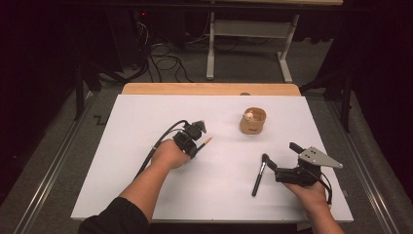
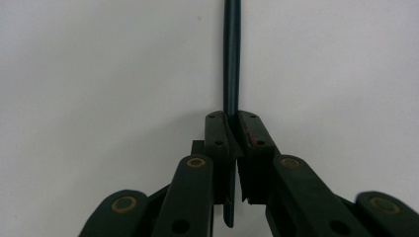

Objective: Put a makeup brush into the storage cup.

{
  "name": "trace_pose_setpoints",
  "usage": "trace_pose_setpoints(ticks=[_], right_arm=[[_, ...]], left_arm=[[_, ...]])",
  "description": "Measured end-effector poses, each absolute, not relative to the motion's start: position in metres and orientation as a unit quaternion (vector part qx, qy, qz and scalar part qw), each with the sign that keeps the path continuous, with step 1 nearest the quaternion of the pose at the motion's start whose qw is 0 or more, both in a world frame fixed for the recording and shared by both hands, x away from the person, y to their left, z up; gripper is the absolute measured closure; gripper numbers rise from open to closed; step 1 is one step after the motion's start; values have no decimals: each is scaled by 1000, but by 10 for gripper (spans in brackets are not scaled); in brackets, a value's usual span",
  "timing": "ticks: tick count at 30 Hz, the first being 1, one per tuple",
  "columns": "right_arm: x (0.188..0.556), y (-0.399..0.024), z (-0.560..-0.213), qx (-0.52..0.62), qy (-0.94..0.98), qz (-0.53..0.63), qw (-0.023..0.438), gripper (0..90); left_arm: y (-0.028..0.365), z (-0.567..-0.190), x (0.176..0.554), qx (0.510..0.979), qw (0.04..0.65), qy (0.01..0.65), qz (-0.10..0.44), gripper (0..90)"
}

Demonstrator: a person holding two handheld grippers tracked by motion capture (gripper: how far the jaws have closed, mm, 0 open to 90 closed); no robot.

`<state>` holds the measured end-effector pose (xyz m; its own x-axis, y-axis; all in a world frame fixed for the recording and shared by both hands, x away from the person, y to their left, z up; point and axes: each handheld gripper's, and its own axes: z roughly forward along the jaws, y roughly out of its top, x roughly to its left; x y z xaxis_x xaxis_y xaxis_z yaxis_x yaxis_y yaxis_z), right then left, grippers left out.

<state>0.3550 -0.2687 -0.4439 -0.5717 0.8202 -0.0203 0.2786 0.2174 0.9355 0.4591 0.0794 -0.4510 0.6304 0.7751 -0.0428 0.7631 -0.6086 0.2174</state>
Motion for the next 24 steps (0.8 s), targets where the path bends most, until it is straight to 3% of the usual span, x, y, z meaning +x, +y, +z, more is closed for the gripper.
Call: trace_pose_setpoints(ticks=[24], right_arm=[[355,-269,-444,377,730,502,269,8]], left_arm=[[85,-446,457,896,118,427,34,842]])
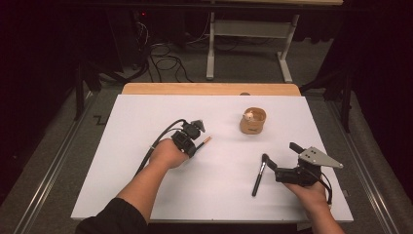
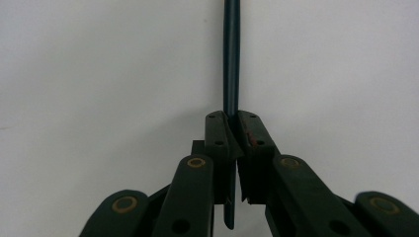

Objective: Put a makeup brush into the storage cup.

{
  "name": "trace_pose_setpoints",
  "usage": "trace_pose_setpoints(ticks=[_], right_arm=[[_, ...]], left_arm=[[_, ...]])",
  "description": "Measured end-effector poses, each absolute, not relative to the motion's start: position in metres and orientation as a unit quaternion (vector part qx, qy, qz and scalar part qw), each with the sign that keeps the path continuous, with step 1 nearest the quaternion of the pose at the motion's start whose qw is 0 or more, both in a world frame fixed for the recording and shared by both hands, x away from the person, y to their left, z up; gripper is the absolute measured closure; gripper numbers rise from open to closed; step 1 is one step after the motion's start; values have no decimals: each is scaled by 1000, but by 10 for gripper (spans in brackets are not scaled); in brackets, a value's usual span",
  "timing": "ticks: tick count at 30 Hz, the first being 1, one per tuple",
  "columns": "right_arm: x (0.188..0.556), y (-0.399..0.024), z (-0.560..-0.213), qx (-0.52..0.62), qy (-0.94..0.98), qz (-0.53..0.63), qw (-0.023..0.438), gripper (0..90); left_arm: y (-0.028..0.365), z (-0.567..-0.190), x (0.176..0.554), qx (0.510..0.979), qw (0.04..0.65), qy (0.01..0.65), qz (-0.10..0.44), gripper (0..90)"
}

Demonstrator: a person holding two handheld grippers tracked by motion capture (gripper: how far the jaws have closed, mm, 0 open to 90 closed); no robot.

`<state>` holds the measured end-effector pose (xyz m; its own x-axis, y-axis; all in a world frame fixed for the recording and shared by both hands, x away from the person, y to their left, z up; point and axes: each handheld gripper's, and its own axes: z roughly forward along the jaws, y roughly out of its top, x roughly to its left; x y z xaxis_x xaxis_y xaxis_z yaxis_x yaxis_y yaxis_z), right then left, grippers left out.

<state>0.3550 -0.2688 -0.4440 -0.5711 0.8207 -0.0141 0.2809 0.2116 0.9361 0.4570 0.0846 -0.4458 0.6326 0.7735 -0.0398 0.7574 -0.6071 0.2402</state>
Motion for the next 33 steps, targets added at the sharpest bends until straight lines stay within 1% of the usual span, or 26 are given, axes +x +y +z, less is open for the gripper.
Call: trace_pose_setpoints(ticks=[8,25,33], right_arm=[[355,-269,-444,376,730,502,270,8],[355,-268,-445,376,733,498,271,8],[355,-268,-445,378,733,497,270,8]], left_arm=[[99,-442,454,887,134,440,34,842],[157,-433,442,860,143,487,43,841],[172,-433,438,849,152,505,43,841]])
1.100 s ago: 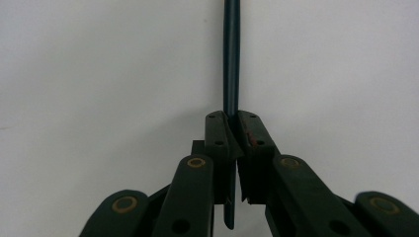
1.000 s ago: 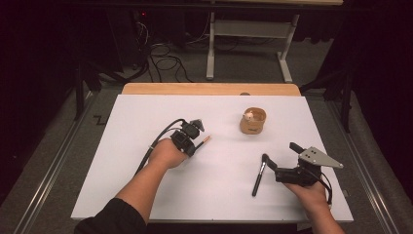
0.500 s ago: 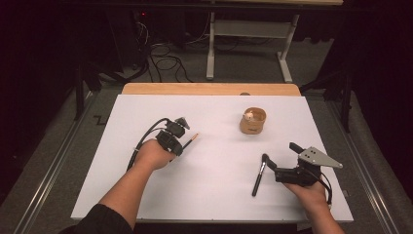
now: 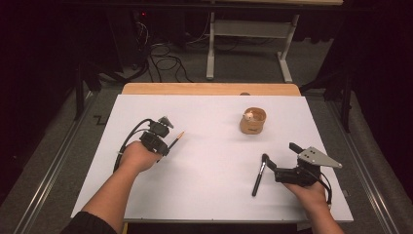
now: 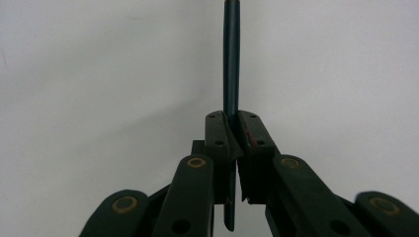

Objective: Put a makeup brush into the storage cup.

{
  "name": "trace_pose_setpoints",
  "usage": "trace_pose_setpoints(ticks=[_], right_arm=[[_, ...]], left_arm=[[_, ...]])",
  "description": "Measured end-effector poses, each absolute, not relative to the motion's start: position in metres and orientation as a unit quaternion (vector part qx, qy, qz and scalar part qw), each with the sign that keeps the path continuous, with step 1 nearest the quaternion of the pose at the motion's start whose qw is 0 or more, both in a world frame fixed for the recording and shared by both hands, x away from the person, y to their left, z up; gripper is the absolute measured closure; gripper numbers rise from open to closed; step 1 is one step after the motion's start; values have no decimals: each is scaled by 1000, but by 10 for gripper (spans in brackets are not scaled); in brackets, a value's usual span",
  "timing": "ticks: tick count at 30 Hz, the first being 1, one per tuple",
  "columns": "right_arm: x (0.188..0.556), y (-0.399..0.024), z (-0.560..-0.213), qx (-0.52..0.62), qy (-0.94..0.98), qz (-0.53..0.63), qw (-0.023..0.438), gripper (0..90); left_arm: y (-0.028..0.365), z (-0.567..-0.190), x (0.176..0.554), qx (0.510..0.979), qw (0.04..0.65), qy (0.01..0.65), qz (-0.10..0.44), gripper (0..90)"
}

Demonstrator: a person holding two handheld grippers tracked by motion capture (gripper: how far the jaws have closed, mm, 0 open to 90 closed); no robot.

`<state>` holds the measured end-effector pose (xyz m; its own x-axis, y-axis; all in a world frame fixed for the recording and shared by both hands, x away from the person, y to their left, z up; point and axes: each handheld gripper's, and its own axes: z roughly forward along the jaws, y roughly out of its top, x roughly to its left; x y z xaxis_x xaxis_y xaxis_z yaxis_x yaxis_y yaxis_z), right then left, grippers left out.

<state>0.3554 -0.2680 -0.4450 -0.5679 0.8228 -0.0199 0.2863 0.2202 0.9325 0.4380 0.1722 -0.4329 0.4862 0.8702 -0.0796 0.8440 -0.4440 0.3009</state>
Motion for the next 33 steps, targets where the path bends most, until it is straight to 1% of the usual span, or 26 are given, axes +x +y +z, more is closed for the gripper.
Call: trace_pose_setpoints(ticks=[14,26,33], right_arm=[[356,-268,-445,379,733,496,270,8],[356,-268,-446,378,734,496,269,8],[356,-268,-446,378,735,495,269,8]], left_arm=[[201,-436,429,828,175,532,39,841],[215,-437,417,804,227,547,52,841],[218,-440,409,790,255,553,69,841]])
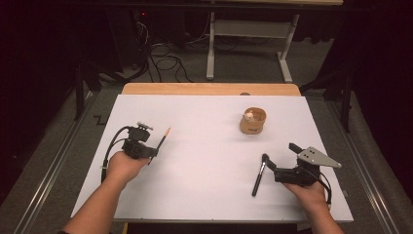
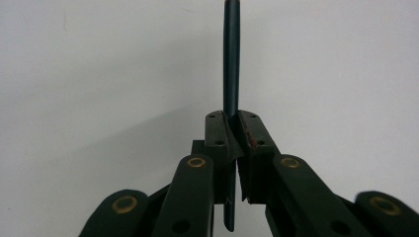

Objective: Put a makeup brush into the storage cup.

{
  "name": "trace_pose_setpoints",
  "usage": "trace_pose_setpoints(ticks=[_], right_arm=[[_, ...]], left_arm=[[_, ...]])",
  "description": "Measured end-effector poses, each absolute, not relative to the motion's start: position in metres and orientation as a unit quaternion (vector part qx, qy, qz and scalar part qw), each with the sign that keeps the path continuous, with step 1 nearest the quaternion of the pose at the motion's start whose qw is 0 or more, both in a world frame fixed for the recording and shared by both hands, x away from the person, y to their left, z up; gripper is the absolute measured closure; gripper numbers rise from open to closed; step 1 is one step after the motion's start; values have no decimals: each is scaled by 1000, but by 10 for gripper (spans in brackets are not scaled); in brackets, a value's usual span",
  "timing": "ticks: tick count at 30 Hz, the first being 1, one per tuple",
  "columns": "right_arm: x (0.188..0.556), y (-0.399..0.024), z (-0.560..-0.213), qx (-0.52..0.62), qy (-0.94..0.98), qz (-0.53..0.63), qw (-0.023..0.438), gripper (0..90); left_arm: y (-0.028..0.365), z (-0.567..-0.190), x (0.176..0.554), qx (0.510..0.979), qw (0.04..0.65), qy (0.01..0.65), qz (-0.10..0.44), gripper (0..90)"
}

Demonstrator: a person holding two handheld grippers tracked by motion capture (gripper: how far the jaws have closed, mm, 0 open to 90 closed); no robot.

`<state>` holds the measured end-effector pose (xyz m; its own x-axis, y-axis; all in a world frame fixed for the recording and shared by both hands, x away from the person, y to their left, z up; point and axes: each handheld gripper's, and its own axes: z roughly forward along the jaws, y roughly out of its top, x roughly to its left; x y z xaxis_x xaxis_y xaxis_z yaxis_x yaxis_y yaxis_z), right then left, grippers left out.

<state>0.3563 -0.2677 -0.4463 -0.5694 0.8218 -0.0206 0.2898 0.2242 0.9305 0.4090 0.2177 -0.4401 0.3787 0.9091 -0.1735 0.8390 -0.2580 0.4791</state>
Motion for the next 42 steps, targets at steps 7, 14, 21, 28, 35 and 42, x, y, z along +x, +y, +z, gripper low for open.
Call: trace_pose_setpoints(ticks=[7,14,21,28,35,42], right_arm=[[356,-268,-447,381,735,493,268,8],[356,-267,-447,381,733,498,265,8],[355,-268,-446,377,732,501,267,8],[355,-267,-448,378,731,500,271,8],[355,-268,-449,381,729,500,273,8],[355,-266,-450,383,726,501,275,8]], left_arm=[[222,-446,403,777,289,552,85,841],[222,-452,398,763,321,551,109,841],[222,-454,395,742,373,544,115,840],[221,-459,387,732,417,520,140,840],[220,-455,380,725,453,493,162,840],[221,-459,374,717,489,471,157,840]])
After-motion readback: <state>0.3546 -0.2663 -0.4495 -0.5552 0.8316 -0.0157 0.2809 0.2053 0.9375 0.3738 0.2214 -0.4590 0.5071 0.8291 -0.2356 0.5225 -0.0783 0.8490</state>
